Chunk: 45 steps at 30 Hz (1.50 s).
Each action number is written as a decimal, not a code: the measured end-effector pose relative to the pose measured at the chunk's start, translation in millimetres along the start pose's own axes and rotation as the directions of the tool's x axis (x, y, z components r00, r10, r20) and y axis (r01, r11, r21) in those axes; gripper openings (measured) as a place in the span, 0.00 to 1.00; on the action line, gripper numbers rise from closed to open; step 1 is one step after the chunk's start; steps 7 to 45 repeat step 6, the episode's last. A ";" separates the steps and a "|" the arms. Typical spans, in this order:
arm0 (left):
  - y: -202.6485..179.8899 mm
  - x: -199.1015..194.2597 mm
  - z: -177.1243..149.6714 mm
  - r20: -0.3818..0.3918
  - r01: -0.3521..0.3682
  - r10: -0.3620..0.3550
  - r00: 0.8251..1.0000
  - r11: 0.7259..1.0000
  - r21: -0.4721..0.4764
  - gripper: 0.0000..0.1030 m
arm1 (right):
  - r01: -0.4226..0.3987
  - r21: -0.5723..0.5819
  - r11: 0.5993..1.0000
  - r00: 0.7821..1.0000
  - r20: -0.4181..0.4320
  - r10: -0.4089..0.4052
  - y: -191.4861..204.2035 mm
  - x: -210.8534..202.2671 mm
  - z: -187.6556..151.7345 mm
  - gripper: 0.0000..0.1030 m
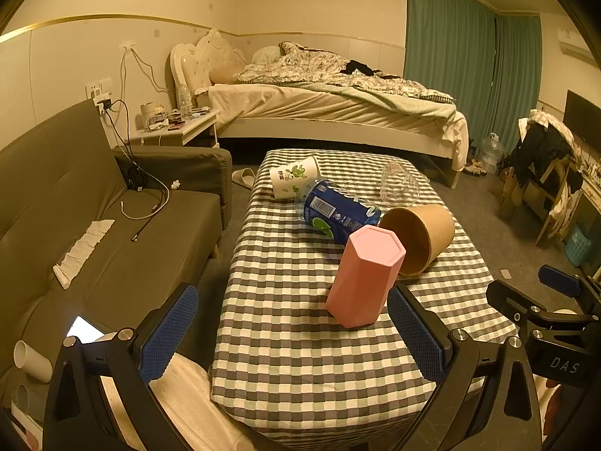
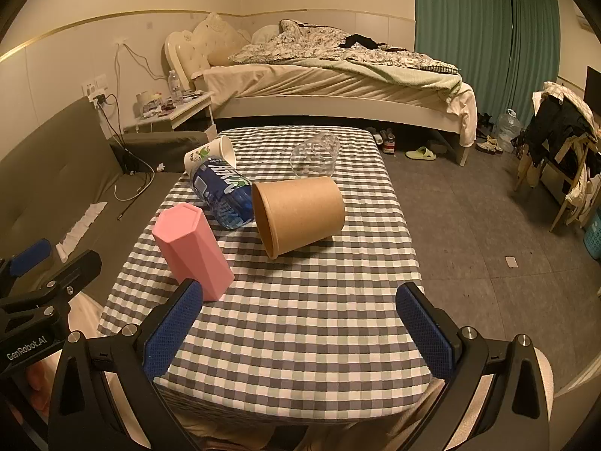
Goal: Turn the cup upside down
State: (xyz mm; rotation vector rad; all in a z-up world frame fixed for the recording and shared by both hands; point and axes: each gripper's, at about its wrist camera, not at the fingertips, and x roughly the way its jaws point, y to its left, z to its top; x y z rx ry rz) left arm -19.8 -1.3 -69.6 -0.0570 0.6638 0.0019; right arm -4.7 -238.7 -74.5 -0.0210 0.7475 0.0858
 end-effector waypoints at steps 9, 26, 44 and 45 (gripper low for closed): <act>8.8 -2.4 -4.0 0.016 -0.002 0.002 1.000 1.000 0.003 1.00 | 0.002 0.001 1.000 1.000 -0.007 -0.002 -1.1 2.3 -1.0 1.00; 8.8 -2.4 -4.0 0.016 -0.002 0.002 1.000 1.000 0.003 1.00 | 0.002 0.001 1.000 1.000 -0.007 -0.002 -1.1 2.3 -1.0 1.00; 8.8 -2.4 -4.0 0.016 -0.002 0.002 1.000 1.000 0.003 1.00 | 0.002 0.001 1.000 1.000 -0.007 -0.002 -1.1 2.3 -1.0 1.00; 8.8 -2.4 -4.0 0.016 -0.002 0.002 1.000 1.000 0.003 1.00 | 0.002 0.001 1.000 1.000 -0.007 -0.002 -1.1 2.3 -1.0 1.00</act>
